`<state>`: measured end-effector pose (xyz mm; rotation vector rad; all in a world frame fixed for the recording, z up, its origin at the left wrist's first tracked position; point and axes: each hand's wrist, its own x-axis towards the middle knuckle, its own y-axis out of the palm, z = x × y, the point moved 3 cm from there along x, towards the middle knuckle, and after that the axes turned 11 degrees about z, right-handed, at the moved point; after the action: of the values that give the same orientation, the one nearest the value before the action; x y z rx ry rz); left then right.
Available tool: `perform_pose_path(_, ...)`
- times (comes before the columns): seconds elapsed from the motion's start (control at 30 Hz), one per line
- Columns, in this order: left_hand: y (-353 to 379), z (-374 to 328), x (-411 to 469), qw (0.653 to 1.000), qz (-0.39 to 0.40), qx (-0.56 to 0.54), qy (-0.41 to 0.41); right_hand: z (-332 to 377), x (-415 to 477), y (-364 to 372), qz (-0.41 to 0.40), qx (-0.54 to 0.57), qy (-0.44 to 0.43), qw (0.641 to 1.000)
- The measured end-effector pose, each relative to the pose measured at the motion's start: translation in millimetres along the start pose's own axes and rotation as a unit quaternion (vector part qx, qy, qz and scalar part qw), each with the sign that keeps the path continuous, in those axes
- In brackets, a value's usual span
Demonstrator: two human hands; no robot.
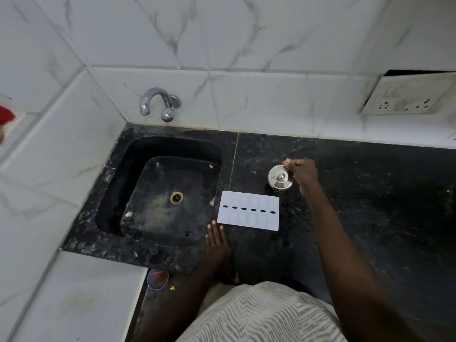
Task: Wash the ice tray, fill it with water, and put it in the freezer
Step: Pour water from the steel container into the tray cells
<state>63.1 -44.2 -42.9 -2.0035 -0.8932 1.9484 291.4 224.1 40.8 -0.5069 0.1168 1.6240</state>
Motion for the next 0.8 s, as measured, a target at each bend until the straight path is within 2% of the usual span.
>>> perform_pose_path(0.17, -2.3, -0.7, -1.0, 1.0, 0.019, 0.016, -0.007, 2.0, 0.4, 0.3, 0.002, -0.049, -0.034, 0.998)
perform_pose_path(0.33, -2.6, -2.3, -3.6, 1.0, 0.007, 0.012, -0.009, -2.0, 3.0, 1.1, 0.024, -0.116, -0.068, 0.991)
perform_pose_path(0.8, -3.0, -1.8, -1.5, 0.999, 0.022, 0.019, -0.014, -1.1, -12.1, 4.5, 0.038, -0.114, -0.076, 0.99)
